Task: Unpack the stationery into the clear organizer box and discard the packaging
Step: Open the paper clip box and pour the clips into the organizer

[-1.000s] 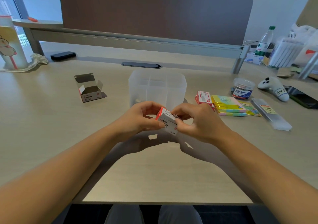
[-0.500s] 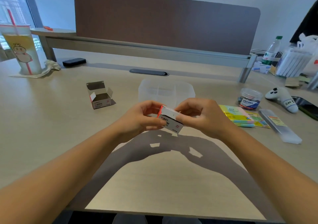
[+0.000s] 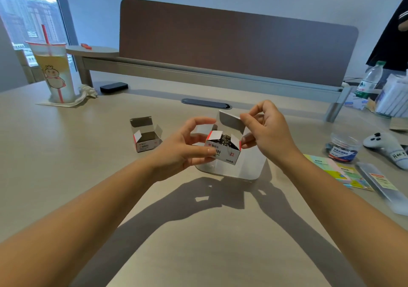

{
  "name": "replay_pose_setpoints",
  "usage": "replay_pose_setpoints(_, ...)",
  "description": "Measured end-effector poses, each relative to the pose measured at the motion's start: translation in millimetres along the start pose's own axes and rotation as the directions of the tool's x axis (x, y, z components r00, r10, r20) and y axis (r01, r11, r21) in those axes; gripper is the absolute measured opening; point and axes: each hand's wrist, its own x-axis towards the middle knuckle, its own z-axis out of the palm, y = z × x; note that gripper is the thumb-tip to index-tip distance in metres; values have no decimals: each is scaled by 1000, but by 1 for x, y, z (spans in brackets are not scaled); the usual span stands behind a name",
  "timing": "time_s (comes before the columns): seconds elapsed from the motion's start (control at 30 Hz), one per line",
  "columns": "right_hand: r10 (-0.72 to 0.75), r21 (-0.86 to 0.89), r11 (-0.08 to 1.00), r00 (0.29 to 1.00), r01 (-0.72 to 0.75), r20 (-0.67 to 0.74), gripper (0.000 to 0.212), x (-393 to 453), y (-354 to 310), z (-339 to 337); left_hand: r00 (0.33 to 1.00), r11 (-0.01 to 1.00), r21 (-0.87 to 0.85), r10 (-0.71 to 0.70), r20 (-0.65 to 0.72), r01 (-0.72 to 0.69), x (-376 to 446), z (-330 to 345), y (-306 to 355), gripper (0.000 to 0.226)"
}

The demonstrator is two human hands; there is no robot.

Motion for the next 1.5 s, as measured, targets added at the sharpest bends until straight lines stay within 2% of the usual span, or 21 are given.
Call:
replay_pose_setpoints(0.13, -33, -6, 999, 999, 33, 31, 19, 13, -1, 9, 1000, 999, 40, 17, -18, -16, 3, -13, 7, 35)
replay_pose_setpoints(0.2, -39, 16, 999, 999, 39, 30, 7, 18, 0, 12, 998, 998, 56, 40, -45, -37, 6, -19, 10, 35)
replay_pose_setpoints(0.3, -35, 60, 998, 999, 34, 18, 7, 25, 3, 16, 993, 994, 78, 84, -88, -77, 16, -28, 15, 36)
replay_pose_setpoints(0.53, 57, 138, 986, 974, -89, 218, 14, 46, 1, 28, 982, 969, 209, 158, -107, -133, 42, -43, 21, 34)
replay_pose_setpoints(0.8, 96, 96, 989, 976, -116, 196, 6, 60, 9, 35, 979, 914, 382, 185, -83, -140, 59, -53, 20, 33)
replay_pose_setpoints(1.0, 115, 94, 986, 970, -138, 215, 26, 58, 16, 30, 992, 891, 438, 130, 1, -117, 65, -56, 18, 43)
replay_pose_setpoints(1.13, 91, 83, 990, 971, -111, 222, 9, 56, 21, 25, 990, 845, 518, 137, 35, -135, 70, -51, 19, 45)
replay_pose_setpoints(1.33, 85, 106, 989, 984, -102, 156, 13, 54, 26, 18, 986, 774, 613, 152, 64, -159, 77, -42, 22, 39)
replay_pose_setpoints(1.5, 70, 77, 994, 990, -79, 120, 15, 52, 28, 16, 983, 761, 628, 177, 43, -164, 81, -39, 21, 44)
